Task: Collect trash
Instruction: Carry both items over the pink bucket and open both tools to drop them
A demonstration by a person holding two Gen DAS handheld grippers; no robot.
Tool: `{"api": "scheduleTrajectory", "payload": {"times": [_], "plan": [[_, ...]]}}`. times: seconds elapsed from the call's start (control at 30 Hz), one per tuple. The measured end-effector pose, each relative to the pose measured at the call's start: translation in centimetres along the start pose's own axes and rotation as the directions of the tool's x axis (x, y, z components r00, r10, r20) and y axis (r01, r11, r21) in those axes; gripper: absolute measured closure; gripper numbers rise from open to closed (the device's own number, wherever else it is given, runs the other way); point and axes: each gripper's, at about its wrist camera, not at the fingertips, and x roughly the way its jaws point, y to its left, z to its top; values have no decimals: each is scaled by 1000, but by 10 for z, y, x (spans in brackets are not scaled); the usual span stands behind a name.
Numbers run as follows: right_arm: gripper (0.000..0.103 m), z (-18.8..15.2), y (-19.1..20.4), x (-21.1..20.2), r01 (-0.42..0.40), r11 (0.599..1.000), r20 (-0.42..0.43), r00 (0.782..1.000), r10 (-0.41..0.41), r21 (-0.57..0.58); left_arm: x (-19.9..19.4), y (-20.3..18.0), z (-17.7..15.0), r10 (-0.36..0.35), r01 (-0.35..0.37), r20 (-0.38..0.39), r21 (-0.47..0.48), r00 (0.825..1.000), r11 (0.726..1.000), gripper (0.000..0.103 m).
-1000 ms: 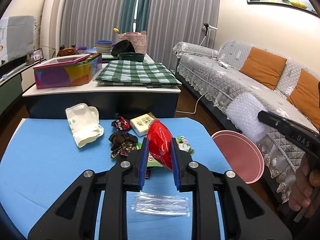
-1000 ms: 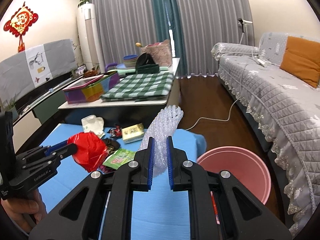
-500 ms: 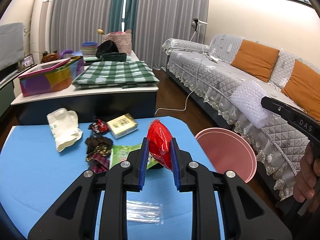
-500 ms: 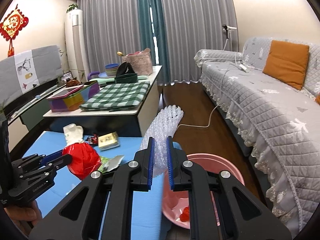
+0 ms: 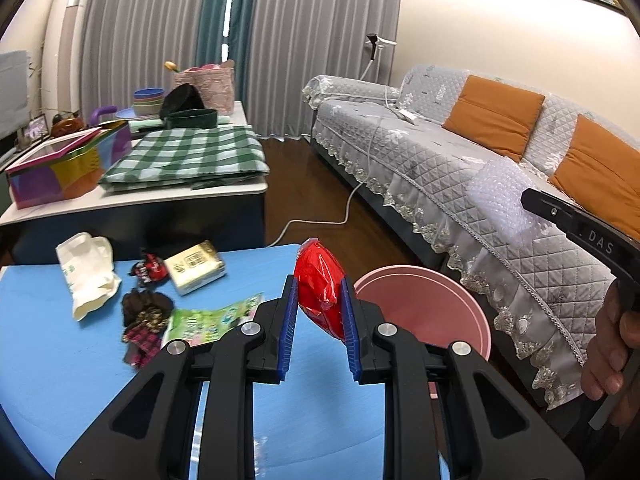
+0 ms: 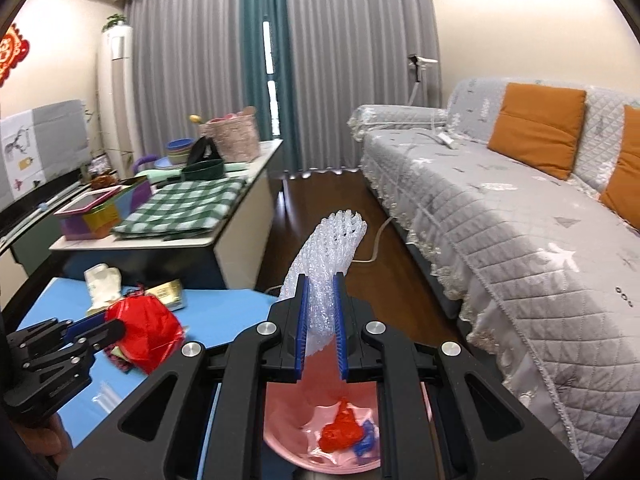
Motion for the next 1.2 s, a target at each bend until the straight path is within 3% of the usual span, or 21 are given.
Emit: {"api": "scheduleTrajectory", "payload": {"times": [0.87,0.93,0.97,1.03,1.2], "plan": [[90,-5,-45,41,98,993,-93,991,-92,63,83,-70,8,-116,122,-85,63,990,991,82],[84,-5,-46,42,109,992,-97,990,-102,69,85,-72,8,-136,142,-90,60,987,988,80],[75,-5,-47,43,112,991,-102,989,-105,73,85,-72,8,-149,154,-90,55,985,986,80],[59,-5,-46,43,114,990,-103,989,-106,81,84,-73,7,-165,171,-94,53,982,984,62],[53,-4,-42,41,116,990,-94,990,-109,76,76,-68,3,-147,153,-92,62,985,986,62]]}}
